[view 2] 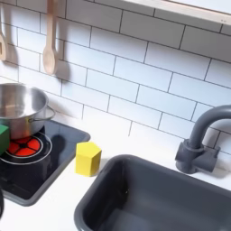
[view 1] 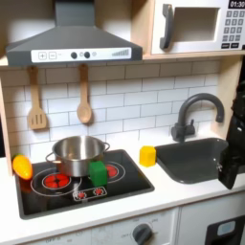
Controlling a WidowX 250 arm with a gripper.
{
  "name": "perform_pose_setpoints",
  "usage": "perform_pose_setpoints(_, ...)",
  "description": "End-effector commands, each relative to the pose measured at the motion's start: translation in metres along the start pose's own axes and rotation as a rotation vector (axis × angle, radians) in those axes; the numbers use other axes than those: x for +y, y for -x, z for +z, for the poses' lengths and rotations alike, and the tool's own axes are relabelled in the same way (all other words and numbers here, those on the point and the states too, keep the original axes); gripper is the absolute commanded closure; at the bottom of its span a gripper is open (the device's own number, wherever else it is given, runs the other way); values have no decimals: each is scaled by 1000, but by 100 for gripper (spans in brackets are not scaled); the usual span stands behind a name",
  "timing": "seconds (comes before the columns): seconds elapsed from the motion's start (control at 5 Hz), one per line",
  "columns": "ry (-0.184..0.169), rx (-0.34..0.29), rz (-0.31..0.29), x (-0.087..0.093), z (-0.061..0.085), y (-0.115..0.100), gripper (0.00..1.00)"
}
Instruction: Reach green block
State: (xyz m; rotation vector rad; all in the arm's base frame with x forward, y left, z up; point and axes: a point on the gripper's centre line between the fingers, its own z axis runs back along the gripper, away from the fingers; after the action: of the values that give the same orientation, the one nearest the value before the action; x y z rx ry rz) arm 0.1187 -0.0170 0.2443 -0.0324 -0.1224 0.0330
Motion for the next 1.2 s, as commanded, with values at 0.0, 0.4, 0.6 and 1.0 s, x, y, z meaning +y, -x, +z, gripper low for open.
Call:
perform_pose_setpoints(0.0,0,2,0,0,0,0,0)
perform_pose_setpoints(0.4,-28,8,21,9,-8,-16,0)
perform_pose_setpoints(0.6,-43,13,34,19,-14,-27,0)
perform_pose_setpoints(1.0,-75,-10,45,40,-17,-42,0)
